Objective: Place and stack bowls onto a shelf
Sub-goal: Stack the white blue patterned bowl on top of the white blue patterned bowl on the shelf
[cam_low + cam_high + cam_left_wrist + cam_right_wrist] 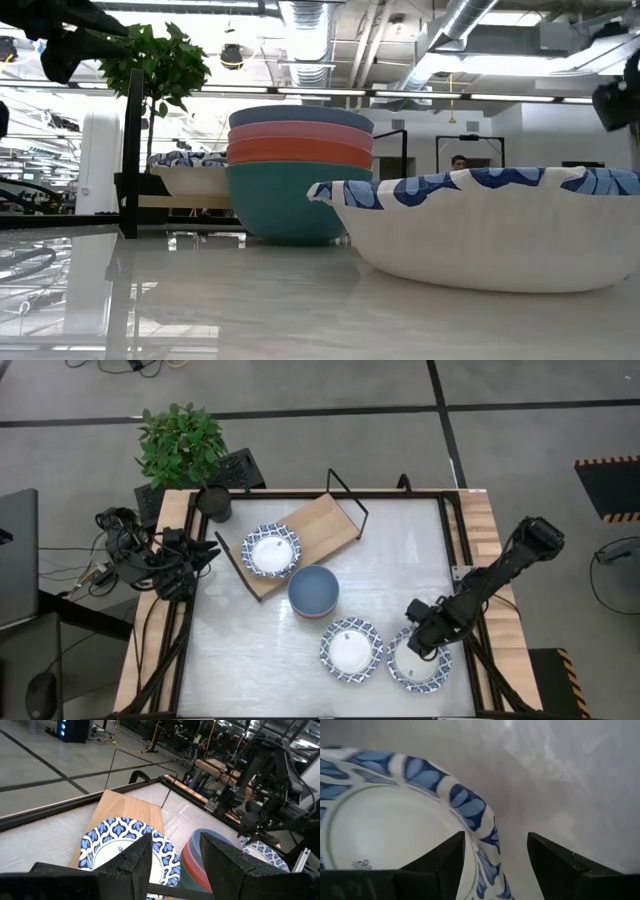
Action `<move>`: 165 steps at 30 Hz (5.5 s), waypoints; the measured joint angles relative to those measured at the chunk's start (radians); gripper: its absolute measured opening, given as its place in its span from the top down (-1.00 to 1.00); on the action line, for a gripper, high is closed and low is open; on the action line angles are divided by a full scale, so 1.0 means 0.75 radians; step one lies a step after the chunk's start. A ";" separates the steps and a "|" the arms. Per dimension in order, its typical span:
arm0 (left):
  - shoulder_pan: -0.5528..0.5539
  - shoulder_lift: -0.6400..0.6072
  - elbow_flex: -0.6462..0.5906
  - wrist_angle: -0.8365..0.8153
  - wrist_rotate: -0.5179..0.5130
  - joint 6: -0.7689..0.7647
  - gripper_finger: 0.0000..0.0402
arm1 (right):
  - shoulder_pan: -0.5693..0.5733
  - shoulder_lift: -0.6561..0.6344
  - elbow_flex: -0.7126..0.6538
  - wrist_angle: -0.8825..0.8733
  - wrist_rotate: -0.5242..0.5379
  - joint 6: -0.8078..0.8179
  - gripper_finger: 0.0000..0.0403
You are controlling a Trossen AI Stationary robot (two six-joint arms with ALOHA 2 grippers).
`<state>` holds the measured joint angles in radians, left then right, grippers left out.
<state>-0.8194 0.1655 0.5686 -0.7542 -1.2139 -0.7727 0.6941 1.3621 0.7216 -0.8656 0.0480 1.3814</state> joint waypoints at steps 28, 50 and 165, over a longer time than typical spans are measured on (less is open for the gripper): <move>0.000 0.000 0.000 0.001 -0.002 0.001 0.25 | -0.128 -0.003 0.219 -0.494 0.057 0.084 0.90; 0.000 0.000 0.000 0.001 -0.001 0.002 0.25 | -0.722 0.000 0.992 -0.586 0.898 -0.584 0.90; 0.000 0.000 -0.001 -0.069 0.008 -0.048 0.25 | -0.511 0.775 1.649 -0.937 0.190 -0.821 -0.21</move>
<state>-0.8194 0.1654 0.5682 -0.8058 -1.2076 -0.8085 0.3112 1.9429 1.9587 -1.5685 0.1904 0.7658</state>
